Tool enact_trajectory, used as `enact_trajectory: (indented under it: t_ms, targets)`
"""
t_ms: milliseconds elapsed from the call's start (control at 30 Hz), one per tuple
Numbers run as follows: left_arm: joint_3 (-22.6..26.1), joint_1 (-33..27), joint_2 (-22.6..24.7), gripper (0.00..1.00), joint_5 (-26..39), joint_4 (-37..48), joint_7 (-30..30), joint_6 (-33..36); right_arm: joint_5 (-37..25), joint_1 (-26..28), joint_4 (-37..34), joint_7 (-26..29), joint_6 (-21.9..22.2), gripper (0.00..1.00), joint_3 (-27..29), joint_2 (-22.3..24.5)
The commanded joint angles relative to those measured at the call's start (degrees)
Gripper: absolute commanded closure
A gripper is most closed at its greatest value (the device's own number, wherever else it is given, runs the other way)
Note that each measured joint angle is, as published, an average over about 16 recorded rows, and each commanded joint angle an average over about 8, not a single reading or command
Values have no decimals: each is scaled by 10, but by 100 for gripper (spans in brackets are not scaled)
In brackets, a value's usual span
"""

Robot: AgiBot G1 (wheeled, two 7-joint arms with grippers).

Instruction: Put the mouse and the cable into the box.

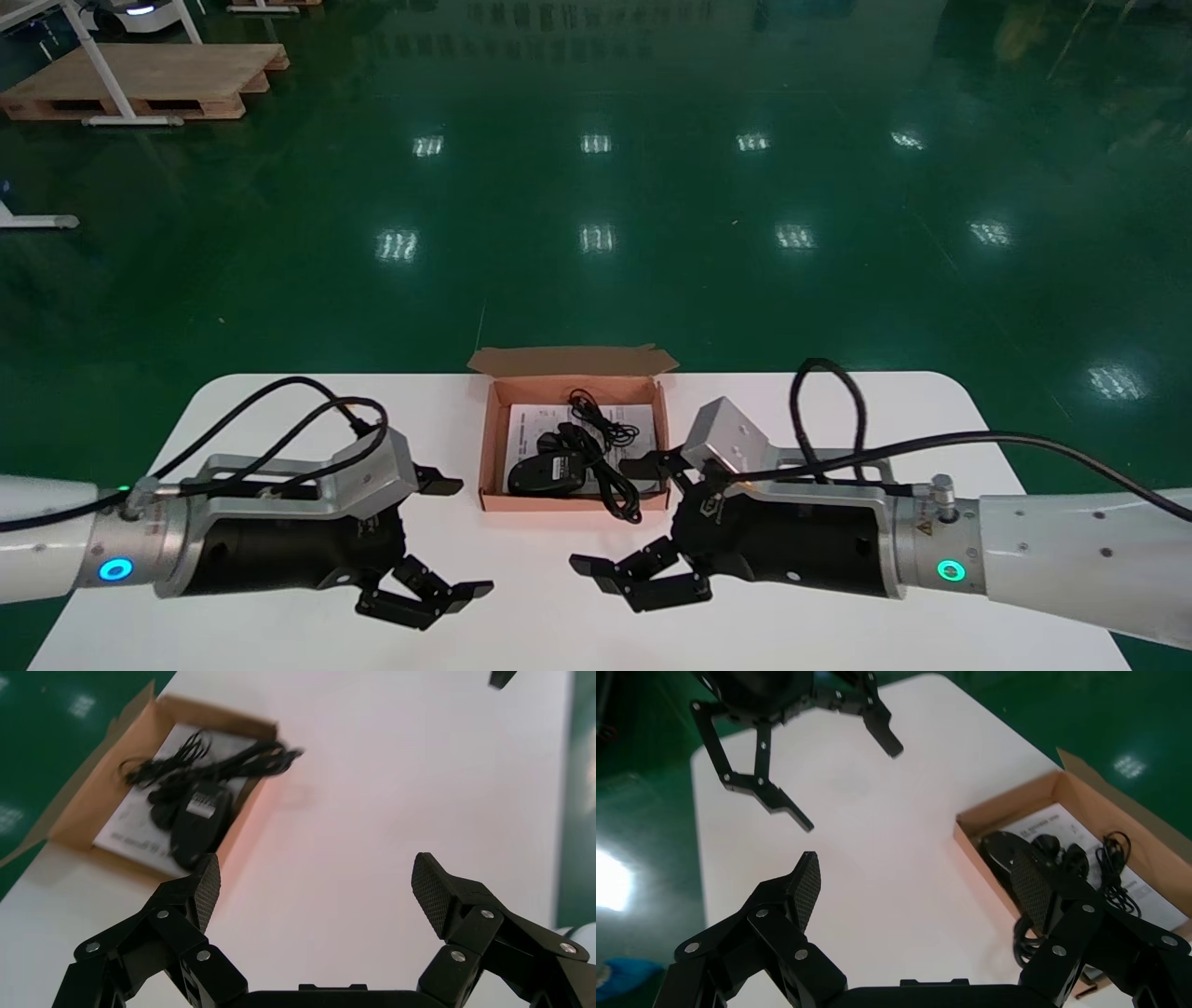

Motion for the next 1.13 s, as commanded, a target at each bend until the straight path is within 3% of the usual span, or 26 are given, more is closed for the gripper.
enact_trajectory:
  t_ms: [33, 833, 1133]
  targets:
    - [-17, 12, -8, 0, -33, -5, 9, 15, 22, -11, 11, -4, -16, 0, 16, 15]
    - [-211, 150, -105, 0, -407, -59, 114, 182, 271, -143, 143, -47, -203, 0, 205, 183]
    - [-230, 162, -113, 0, -446, -64, 120, 199, 299, -157, 157, -51, -223, 0, 225, 201]
